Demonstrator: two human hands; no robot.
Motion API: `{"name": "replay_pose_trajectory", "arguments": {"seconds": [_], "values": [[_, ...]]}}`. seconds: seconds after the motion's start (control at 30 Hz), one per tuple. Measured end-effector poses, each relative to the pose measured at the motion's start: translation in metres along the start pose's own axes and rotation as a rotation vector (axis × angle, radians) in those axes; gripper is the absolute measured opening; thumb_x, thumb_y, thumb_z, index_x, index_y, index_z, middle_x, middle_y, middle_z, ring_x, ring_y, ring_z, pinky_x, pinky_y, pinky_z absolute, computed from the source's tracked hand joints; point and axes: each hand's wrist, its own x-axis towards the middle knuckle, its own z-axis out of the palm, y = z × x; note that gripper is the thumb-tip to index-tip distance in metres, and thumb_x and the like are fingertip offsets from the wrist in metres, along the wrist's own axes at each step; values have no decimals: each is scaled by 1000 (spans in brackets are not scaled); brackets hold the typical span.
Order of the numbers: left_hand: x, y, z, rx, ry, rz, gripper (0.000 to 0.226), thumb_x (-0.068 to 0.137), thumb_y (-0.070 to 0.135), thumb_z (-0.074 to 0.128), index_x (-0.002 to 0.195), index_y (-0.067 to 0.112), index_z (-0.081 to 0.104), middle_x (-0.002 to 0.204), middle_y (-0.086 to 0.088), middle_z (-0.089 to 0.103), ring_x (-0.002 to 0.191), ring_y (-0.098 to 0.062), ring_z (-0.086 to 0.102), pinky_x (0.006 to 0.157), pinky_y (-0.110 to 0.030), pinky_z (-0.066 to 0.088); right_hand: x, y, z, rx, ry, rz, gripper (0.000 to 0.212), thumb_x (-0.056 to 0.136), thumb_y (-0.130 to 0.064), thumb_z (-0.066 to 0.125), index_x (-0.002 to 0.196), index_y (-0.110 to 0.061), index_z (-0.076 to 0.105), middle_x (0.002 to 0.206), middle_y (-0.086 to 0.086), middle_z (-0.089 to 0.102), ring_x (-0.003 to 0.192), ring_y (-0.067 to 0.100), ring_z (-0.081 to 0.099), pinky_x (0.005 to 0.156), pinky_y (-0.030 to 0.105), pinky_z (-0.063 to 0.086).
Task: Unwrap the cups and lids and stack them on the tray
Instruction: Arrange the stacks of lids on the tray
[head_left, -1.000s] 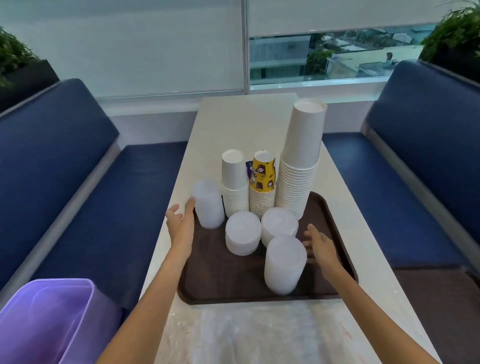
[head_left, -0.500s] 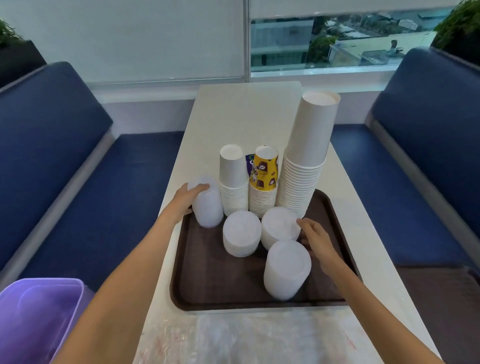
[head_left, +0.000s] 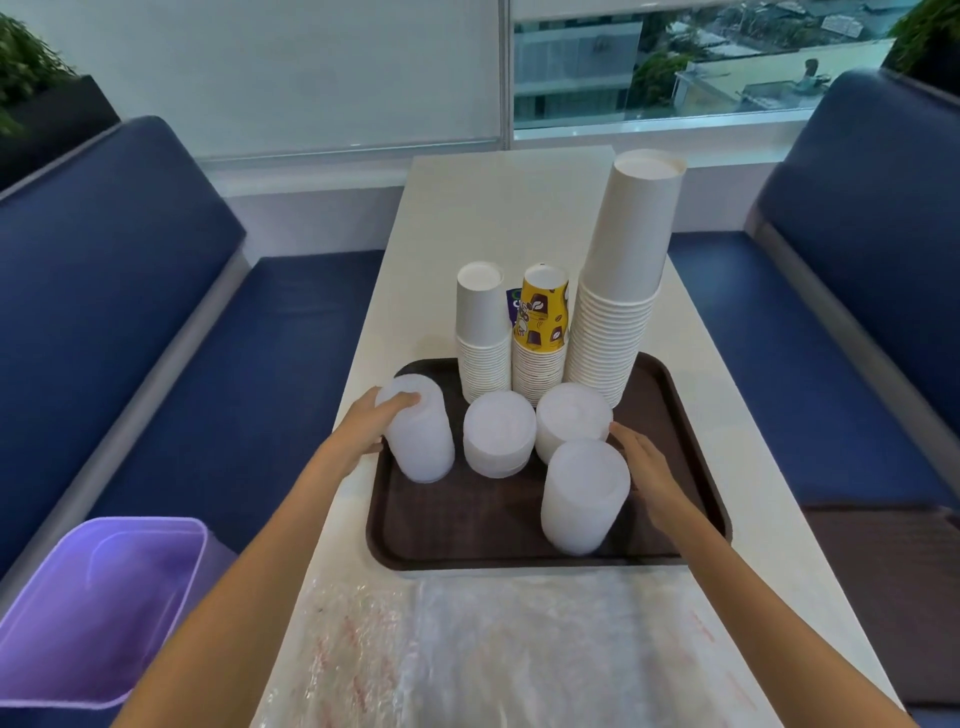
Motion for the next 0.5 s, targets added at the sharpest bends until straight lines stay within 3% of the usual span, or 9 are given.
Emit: {"name": "replay_pose_trajectory", "arguments": {"seconds": [0.33, 0.5], "values": [[-68, -37, 28, -70, -114, -14, 46, 90, 43, 58, 130, 26, 42, 124, 2, 46, 112, -18, 43, 91, -37, 44, -29, 9, -5, 63, -15, 94, 48, 97, -47, 43, 136, -19, 45, 126, 10, 57, 112, 28, 54, 99, 46, 43], [-84, -36, 53, -115, -175, 7, 34, 91, 39, 58, 120, 28, 45, 114, 6, 51, 107, -16, 47, 84, -35, 42, -48, 12, 2, 108, -47, 86, 18, 100, -43, 39, 103, -32, 53, 114, -2, 55, 108, 21, 50, 100, 44, 42]]}}
